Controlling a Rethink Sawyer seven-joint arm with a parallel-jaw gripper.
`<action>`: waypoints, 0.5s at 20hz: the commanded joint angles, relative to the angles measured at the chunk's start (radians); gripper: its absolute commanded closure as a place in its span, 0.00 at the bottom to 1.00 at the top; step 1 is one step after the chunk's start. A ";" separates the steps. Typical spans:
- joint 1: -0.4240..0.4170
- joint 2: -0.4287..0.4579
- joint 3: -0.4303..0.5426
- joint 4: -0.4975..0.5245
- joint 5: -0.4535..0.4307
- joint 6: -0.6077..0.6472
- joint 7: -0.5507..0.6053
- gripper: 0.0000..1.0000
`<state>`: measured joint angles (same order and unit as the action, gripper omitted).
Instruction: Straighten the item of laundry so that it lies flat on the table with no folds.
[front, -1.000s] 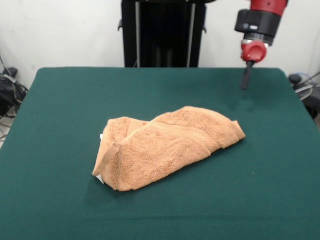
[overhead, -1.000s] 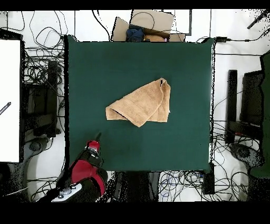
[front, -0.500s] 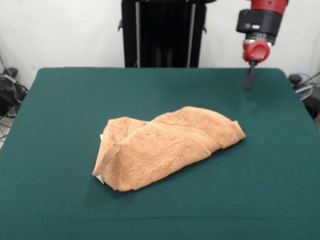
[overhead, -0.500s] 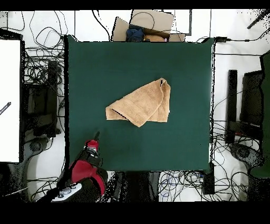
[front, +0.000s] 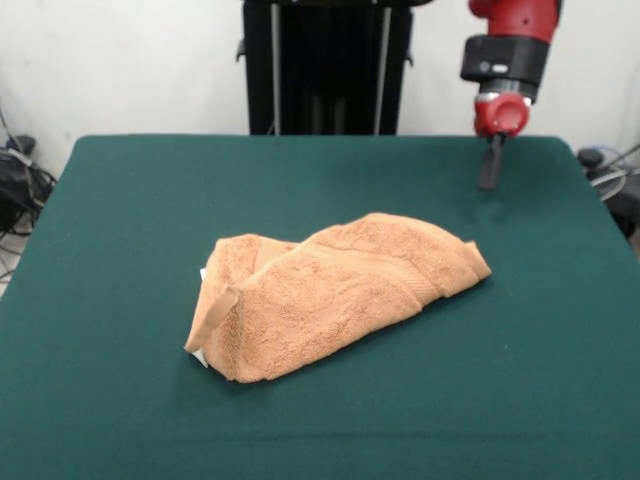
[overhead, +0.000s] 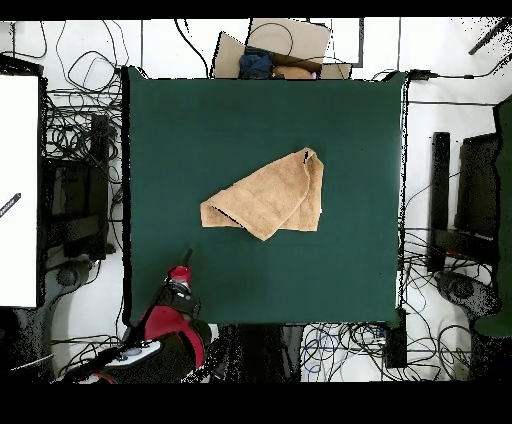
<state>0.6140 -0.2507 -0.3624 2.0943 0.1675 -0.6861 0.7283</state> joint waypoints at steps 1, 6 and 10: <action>-0.023 0.177 0.033 -0.145 0.055 -0.151 0.266 0.00; -0.054 0.246 0.031 -0.183 0.049 -0.216 0.254 0.00; -0.070 0.279 0.036 -0.204 0.058 -0.245 0.233 0.00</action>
<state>0.6074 -0.1355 -0.3768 2.0849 0.1583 -0.9224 0.7283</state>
